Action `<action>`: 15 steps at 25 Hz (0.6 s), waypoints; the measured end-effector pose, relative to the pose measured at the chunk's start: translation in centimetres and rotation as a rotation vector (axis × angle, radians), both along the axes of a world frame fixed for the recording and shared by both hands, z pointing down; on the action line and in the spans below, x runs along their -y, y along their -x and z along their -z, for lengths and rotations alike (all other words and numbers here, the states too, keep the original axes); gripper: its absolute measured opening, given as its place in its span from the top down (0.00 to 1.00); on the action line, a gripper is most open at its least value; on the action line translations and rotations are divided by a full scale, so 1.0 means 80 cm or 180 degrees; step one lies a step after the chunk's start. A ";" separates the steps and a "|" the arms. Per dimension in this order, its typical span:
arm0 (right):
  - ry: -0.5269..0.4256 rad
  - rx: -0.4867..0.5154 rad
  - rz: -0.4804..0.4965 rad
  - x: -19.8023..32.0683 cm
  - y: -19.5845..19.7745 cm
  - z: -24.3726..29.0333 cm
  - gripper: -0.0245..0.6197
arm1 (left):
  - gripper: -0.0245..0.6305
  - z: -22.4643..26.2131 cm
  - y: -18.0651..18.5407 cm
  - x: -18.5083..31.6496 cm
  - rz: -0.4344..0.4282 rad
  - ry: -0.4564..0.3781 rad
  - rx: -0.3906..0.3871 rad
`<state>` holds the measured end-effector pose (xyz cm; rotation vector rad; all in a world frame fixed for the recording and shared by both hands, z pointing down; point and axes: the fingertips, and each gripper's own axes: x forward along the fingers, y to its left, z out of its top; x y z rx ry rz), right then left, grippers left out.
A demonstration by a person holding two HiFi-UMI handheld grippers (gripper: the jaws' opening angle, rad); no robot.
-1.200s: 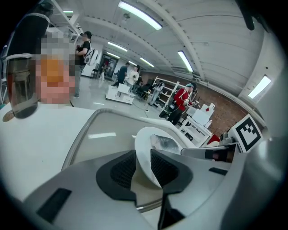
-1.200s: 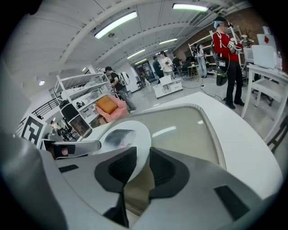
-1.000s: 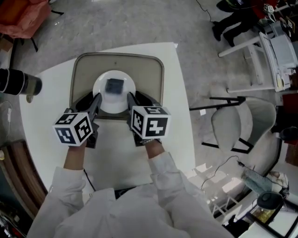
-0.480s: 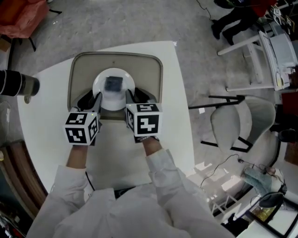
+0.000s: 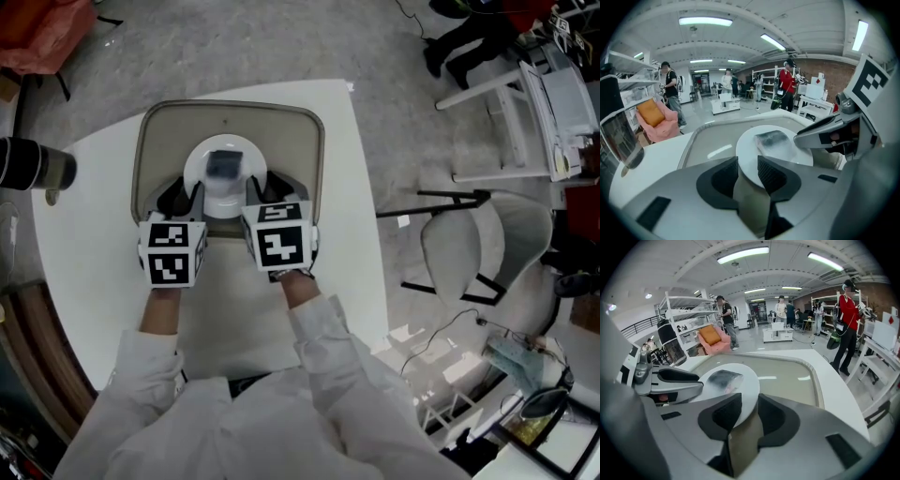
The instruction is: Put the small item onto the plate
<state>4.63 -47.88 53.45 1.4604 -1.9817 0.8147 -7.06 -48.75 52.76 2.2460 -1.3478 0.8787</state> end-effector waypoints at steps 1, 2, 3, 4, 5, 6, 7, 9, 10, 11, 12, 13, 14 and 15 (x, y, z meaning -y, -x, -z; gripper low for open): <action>-0.0003 -0.0030 0.0031 0.000 0.000 0.001 0.81 | 0.79 0.001 -0.001 0.000 -0.0038 -0.0024 0.0034; -0.0009 -0.0051 0.0057 0.000 0.000 0.001 0.81 | 0.79 0.002 -0.002 -0.001 -0.0070 -0.0046 0.0051; -0.0016 -0.0061 0.0075 0.000 0.000 0.001 0.81 | 0.79 0.003 -0.003 -0.001 -0.0093 -0.0067 0.0062; -0.0022 -0.0062 0.0085 0.000 -0.001 0.001 0.80 | 0.79 0.004 -0.003 -0.001 -0.0110 -0.0086 0.0076; -0.0029 -0.0058 0.0088 0.000 -0.001 0.001 0.80 | 0.79 0.005 -0.004 -0.001 -0.0122 -0.0102 0.0091; -0.0039 -0.0054 0.0087 0.000 -0.001 0.001 0.80 | 0.79 0.005 -0.003 -0.002 -0.0126 -0.0110 0.0103; -0.0055 -0.0050 0.0084 0.001 0.000 0.002 0.80 | 0.79 0.006 -0.002 -0.002 -0.0117 -0.0110 0.0107; -0.0102 -0.0009 0.0057 0.002 0.000 0.005 0.80 | 0.79 0.007 0.003 -0.002 -0.0065 -0.0098 0.0114; -0.0134 0.0048 0.0027 0.001 0.000 0.006 0.80 | 0.79 0.008 0.007 -0.003 -0.0038 -0.0094 0.0127; -0.0173 0.0118 -0.0010 0.000 0.000 0.009 0.80 | 0.79 0.010 0.011 -0.005 -0.0018 -0.0095 0.0145; -0.0217 0.0182 -0.0045 -0.001 -0.002 0.011 0.80 | 0.79 0.012 0.015 -0.007 -0.0003 -0.0103 0.0163; -0.0260 0.0228 -0.0068 -0.002 -0.003 0.014 0.80 | 0.79 0.015 0.018 -0.008 0.0008 -0.0119 0.0176; -0.0293 0.0259 -0.0075 -0.003 -0.004 0.018 0.80 | 0.79 0.019 0.020 -0.009 0.0015 -0.0141 0.0180; -0.0318 0.0284 -0.0070 -0.005 -0.003 0.023 0.80 | 0.79 0.024 0.022 -0.010 0.0021 -0.0166 0.0175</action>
